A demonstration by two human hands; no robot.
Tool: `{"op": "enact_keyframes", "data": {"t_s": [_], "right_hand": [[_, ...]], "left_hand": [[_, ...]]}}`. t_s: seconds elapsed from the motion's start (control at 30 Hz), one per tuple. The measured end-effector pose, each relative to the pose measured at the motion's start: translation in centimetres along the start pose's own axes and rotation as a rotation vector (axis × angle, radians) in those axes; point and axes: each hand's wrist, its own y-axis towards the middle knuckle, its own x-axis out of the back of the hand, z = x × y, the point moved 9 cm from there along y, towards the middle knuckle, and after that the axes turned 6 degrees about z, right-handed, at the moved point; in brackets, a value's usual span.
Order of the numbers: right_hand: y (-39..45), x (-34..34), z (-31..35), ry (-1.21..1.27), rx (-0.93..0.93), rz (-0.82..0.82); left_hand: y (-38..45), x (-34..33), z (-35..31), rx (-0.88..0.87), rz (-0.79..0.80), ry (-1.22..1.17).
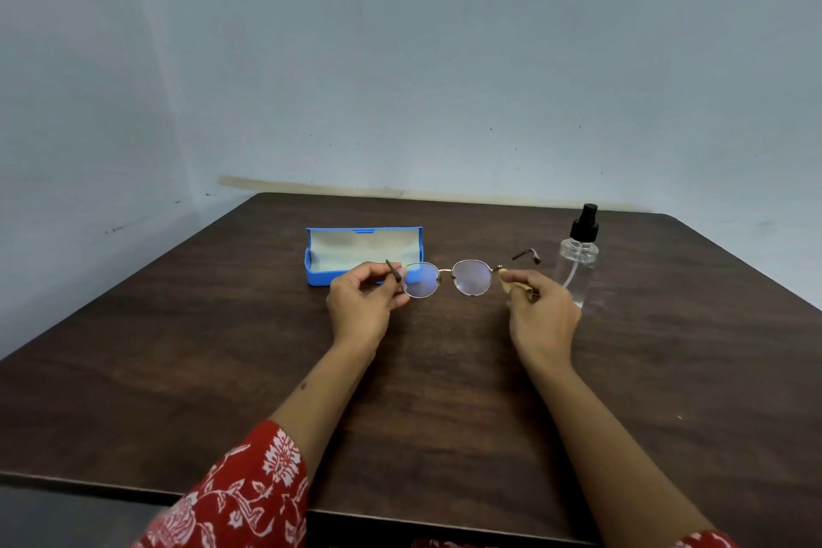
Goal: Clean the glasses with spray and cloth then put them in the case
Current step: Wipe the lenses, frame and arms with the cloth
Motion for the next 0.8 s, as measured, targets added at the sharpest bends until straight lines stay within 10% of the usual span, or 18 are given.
{"op": "enact_keyframes", "data": {"t_s": [0.8], "right_hand": [[0.3, 0.8, 0.5, 0.243, 0.096, 0.008]], "left_hand": [[0.1, -0.5, 0.1, 0.106, 0.084, -0.193]]}}
